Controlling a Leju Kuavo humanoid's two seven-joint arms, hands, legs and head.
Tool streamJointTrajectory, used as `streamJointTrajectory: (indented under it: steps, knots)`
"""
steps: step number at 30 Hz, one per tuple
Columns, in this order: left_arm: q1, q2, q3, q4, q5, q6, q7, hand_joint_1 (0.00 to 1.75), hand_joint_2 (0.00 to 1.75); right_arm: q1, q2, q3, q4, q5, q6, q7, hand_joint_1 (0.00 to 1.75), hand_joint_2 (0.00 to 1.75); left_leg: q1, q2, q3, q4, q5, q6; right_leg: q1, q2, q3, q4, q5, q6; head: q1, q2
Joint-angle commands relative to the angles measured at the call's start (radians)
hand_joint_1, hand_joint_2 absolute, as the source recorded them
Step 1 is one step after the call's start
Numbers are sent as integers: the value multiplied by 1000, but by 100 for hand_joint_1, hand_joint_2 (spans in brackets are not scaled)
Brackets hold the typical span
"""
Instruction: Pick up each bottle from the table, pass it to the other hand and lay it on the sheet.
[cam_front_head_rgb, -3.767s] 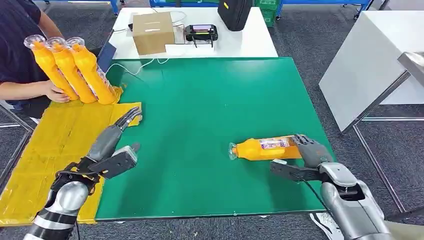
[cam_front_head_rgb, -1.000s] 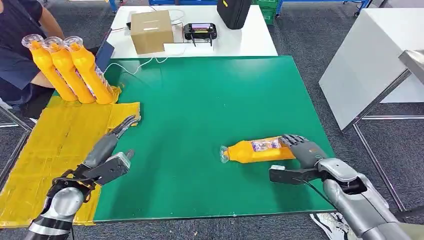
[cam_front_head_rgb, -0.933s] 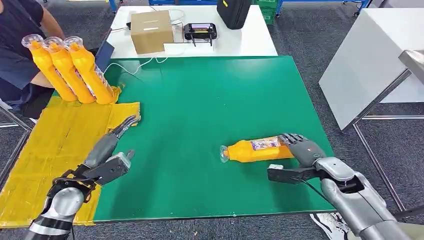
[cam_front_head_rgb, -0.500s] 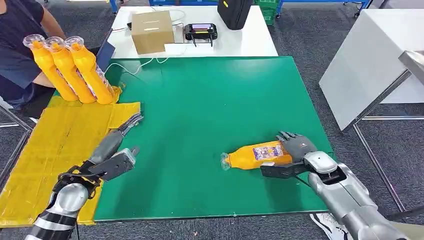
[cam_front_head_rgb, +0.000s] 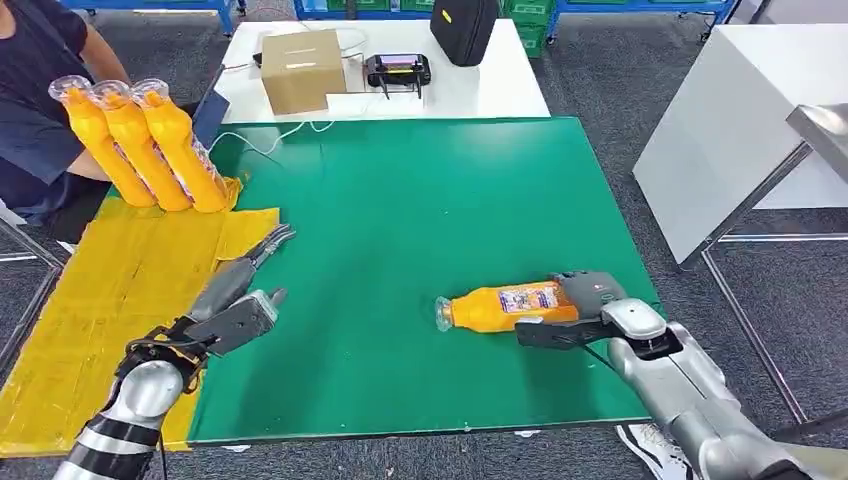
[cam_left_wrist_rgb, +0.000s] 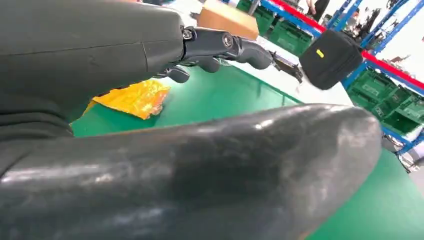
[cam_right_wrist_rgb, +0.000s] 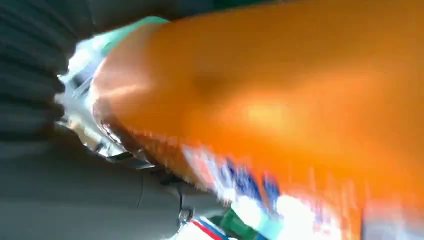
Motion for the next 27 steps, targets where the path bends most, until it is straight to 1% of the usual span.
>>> streamJointTrajectory:
  steps: [1, 2, 3, 4, 5, 6, 7, 8, 9, 11, 13, 14, 15, 16, 17, 19, 22, 23, 27]
  knots:
    - [184, -138, 113, -162, 379, -90, 35, 0, 0, 298, 306, -351, -553, -559, -101, 38, 175, 175, 1, 6, 1, -1, -2, -2, 1, 9, 0, -1, 0, -2, 0, 0]
    - [201, -176, 118, -200, 461, -94, 60, 0, 0, 333, 372, -397, -623, -732, -106, 37, 175, 175, 1, 7, 0, 0, -3, -2, 1, 11, -2, 1, -1, -3, 0, 0]
    - [209, -186, 89, -242, 497, -67, 97, 0, 0, 356, 366, -361, -682, -797, -141, 64, 175, 175, 1, 7, -3, 1, -2, -2, 1, 10, -5, 2, -1, -2, -1, 0]
    - [208, -186, 77, -248, 499, -56, 105, 0, 0, 359, 361, -349, -691, -802, -151, 72, 175, 175, 1, 6, -6, 2, -3, -3, 1, 11, -8, 4, -2, -3, 0, 0]
    - [206, -184, 68, -251, 498, -47, 112, 0, 0, 362, 355, -342, -693, -806, -158, 74, 175, 175, 0, 0, -11, 2, -2, -2, 0, 5, -11, 5, -3, -2, -1, 0]
    - [202, -181, 65, -248, 500, -43, 114, 0, 0, 360, 349, -340, -686, -811, -162, 73, 175, 175, 0, -1, -15, 2, 0, -3, 0, 3, -16, 5, -2, -1, -1, 0]
    - [199, -194, 74, -239, 555, -40, 109, 0, 0, 359, 356, -349, -677, -838, -178, 49, 175, 175, 0, -4, -16, 2, 0, -3, 0, 2, -16, 5, -3, -2, -2, 0]
    - [197, -225, 69, -250, 633, -40, 112, 0, 0, 360, 370, -344, -683, -865, -210, 11, 175, 175, 0, -7, -18, 1, 2, -2, 0, -2, -17, 3, -2, -1, -1, 0]
    - [191, -248, 28, -278, 603, 12, 103, 0, 0, 354, 373, -314, -682, -894, -225, 11, 175, 175, 0, -9, -17, 1, 1, -2, 0, -3, -15, 3, -4, -1, 0, 0]
    - [179, -245, -33, -301, 596, 77, 118, 0, 0, 342, 366, -270, -675, -907, -268, 14, 175, 175, 0, -8, -17, 3, 0, -2, 0, -1, -16, 4, -4, -1, -1, 0]
    - [174, -250, -35, -302, 609, 91, 109, 0, 0, 333, 373, -271, -669, -911, -273, 13, 175, 175, -1, -7, -21, 1, 2, -2, -1, -3, -19, 4, -2, -1, 0, 0]
    - [156, -255, -56, -299, 633, 117, 85, 0, 0, 306, 381, -257, -650, -911, -278, 15, 175, 175, -1, -7, -19, 2, 1, -2, -1, 0, -18, 4, -3, -1, 0, 0]
    - [132, -263, -88, -292, 664, 144, 85, 0, 0, 279, 399, -244, -615, -928, -292, 32, 175, 175, -2, -7, -21, 1, 2, -2, -1, -3, -19, 4, -2, -1, 0, 0]
    - [115, -266, -112, -286, 694, 161, 80, 0, 0, 259, 404, -224, -581, -940, -295, 34, 175, 175, -2, -8, -20, 2, 1, -3, -1, -1, -18, 5, -2, -2, 0, 0]
    - [99, -264, -139, -277, 725, 190, 82, 0, 175, 243, 409, -204, -547, -954, -309, 36, 175, 175, -2, -8, -21, 2, 2, -2, -1, -2, -19, 4, -2, -2, 0, 0]
    - [71, -262, -180, -256, 718, 223, 96, 0, 175, 225, 417, -175, -492, -964, -329, 26, 175, 175, -1, -7, -20, 1, 2, -3, -1, -1, -18, 4, -1, -2, 0, 0]
    - [35, -256, -238, -223, 686, 278, 80, 0, 175, 184, 420, -102, -415, -973, -340, 11, 175, 175, -1, -7, -19, 0, 3, -2, -1, -1, -17, 2, -1, -2, -1, 0]
    - [24, -254, -255, -214, 679, 290, 72, 0, 175, 165, 421, -69, -393, -957, -350, 6, 175, 175, -1, -7, -18, 0, 2, -2, -1, 0, -16, 2, -1, -2, 0, 0]
    - [-6, -253, -299, -183, 645, 346, 63, 0, 175, 89, 432, 84, -315, -805, -401, 10, 175, 175, -1, -4, -18, 1, 2, -2, -1, 2, -17, 3, -1, -2, -1, 0]
